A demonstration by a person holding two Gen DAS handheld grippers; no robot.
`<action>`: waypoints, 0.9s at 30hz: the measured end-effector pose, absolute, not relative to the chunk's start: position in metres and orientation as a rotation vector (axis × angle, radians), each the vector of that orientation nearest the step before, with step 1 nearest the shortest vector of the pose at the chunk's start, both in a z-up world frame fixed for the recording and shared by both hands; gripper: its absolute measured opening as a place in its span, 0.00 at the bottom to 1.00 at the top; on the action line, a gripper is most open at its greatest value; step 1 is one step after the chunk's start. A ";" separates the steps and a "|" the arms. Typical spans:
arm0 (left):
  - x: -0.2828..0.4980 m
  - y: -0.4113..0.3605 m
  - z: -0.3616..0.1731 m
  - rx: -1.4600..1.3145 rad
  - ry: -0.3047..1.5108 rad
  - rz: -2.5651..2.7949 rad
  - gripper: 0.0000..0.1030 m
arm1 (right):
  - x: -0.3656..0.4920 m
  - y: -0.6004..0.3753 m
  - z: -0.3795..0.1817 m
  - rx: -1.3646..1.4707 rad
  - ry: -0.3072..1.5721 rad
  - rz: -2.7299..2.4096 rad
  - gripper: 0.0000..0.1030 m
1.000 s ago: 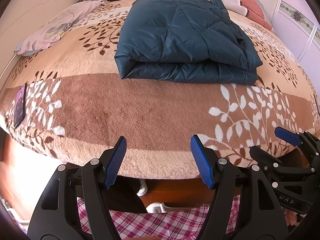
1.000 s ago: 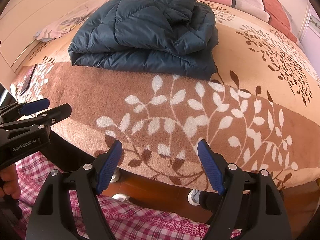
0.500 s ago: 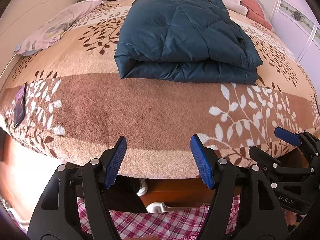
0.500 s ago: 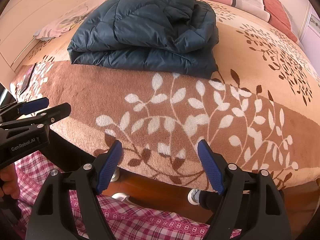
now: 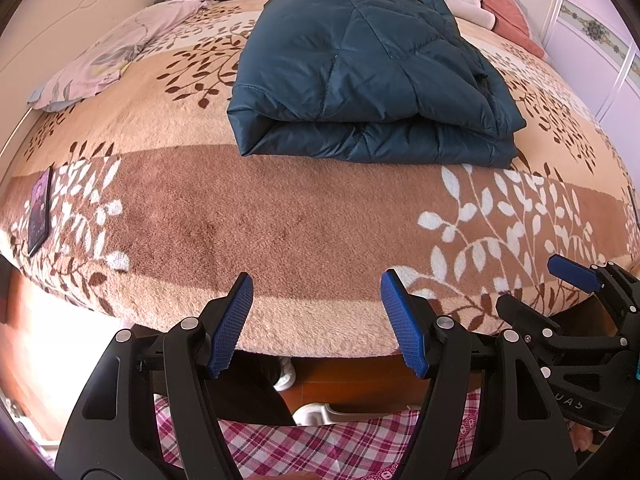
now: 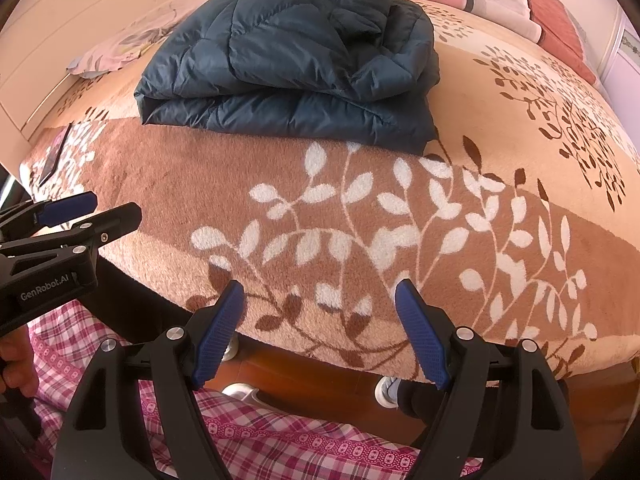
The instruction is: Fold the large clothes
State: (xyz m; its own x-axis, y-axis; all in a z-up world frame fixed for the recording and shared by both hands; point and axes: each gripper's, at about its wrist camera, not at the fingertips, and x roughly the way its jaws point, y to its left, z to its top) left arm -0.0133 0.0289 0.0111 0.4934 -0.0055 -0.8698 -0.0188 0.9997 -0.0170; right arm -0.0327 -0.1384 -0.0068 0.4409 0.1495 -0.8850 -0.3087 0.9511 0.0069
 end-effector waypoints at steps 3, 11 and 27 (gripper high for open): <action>-0.014 0.029 0.011 -0.024 1.056 0.009 0.64 | -0.032 -0.138 -0.007 -0.167 1.082 0.288 0.74; -0.013 0.030 0.009 -0.023 1.059 0.008 0.64 | -0.032 -0.138 -0.008 -0.169 1.088 0.290 0.74; -0.012 0.033 0.007 -0.032 1.071 0.020 0.64 | -0.032 -0.138 -0.011 -0.169 1.098 0.291 0.74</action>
State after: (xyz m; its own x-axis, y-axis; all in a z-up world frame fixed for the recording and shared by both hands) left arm -0.0119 0.0326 0.0071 0.4795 0.0007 -0.8776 -0.0313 0.9994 -0.0163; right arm -0.0316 -0.1383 -0.0110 0.4229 0.1486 -0.8939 -0.3143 0.9493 0.0091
